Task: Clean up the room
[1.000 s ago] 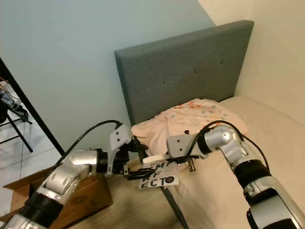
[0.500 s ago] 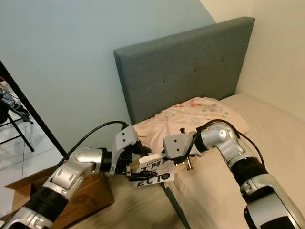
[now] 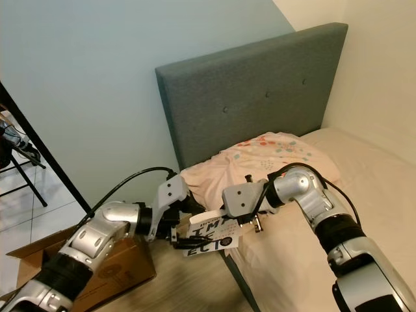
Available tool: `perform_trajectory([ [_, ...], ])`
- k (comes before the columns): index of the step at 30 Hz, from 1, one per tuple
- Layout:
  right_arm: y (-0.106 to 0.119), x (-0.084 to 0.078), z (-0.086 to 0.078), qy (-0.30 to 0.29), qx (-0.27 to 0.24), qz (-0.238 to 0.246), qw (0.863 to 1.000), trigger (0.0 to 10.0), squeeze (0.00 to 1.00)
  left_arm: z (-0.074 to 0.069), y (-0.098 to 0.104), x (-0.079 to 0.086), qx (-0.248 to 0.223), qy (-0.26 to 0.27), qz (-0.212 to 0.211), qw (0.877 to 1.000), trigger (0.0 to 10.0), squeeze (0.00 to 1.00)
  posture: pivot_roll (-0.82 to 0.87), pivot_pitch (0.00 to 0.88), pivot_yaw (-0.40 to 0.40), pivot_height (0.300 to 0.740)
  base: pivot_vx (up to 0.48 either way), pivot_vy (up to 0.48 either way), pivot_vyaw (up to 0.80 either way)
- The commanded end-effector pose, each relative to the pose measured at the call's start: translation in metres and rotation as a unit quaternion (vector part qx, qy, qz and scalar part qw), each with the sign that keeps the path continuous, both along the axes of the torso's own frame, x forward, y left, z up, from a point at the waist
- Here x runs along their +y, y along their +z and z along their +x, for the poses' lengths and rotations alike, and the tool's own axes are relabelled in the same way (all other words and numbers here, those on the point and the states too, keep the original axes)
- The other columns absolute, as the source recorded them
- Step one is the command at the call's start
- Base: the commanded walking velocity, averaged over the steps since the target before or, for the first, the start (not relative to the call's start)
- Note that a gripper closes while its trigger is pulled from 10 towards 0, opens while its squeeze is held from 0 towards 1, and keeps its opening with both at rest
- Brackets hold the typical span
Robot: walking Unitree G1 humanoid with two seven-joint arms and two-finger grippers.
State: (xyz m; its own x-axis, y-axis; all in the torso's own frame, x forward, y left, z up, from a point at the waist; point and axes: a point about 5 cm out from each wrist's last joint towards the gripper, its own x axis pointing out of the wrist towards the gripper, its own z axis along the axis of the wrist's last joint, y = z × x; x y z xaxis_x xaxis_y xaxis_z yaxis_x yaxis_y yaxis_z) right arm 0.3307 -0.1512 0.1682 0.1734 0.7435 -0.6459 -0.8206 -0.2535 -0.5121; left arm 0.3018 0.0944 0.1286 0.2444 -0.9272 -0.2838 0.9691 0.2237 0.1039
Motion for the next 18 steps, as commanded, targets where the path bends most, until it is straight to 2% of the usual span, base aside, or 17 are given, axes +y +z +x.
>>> perform_trajectory([
  [1, 0.0055, 0.0074, 0.0002, 0.016, -0.015, 0.009, 1.0, 10.0, 0.0, 0.0024, -0.0006, 0.0038, 0.004, 0.006, 0.0, 1.0, 0.0, 0.0, -0.08, 0.038, 0.081, 0.74, 0.0, 0.0, 0.0],
  [18, 0.0036, 0.0083, 0.0007, 0.014, -0.015, 0.01, 1.0, 10.0, 0.0, -0.0004, -0.0033, 0.0077, 0.017, -0.002, 0.001, 1.0, 0.0, 0.0, -0.08, 0.038, 0.082, 0.74, 0.0, 0.0, 0.0],
])
